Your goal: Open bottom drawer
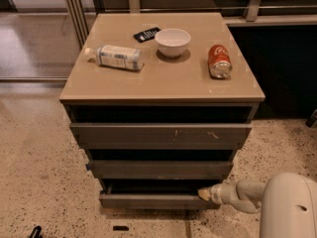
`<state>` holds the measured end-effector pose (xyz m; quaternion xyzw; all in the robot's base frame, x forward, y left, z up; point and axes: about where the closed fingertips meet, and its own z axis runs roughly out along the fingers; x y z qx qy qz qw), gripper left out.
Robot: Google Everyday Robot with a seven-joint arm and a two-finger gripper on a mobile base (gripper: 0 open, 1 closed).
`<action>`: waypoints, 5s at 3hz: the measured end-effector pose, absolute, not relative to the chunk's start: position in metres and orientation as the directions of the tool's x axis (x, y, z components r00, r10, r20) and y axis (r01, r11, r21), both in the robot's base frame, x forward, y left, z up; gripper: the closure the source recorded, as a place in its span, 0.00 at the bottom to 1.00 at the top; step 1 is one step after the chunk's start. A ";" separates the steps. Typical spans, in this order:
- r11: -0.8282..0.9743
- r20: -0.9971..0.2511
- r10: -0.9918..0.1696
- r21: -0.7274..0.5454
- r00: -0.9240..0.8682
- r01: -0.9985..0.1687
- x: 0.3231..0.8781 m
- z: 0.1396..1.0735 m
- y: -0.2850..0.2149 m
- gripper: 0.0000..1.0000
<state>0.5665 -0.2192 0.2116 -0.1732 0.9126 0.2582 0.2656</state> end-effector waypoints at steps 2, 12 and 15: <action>0.810 -0.443 -0.231 0.406 -0.866 -0.424 0.572 0.183 -0.212 1.00; 0.678 -0.641 -0.178 0.470 -0.747 -0.565 0.494 0.300 -0.239 1.00; 0.673 -0.647 -0.180 0.469 -0.741 -0.573 0.497 0.302 -0.235 0.27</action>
Offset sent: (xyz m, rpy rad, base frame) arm -0.0012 -0.0016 -0.0514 -0.0779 0.2430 0.0418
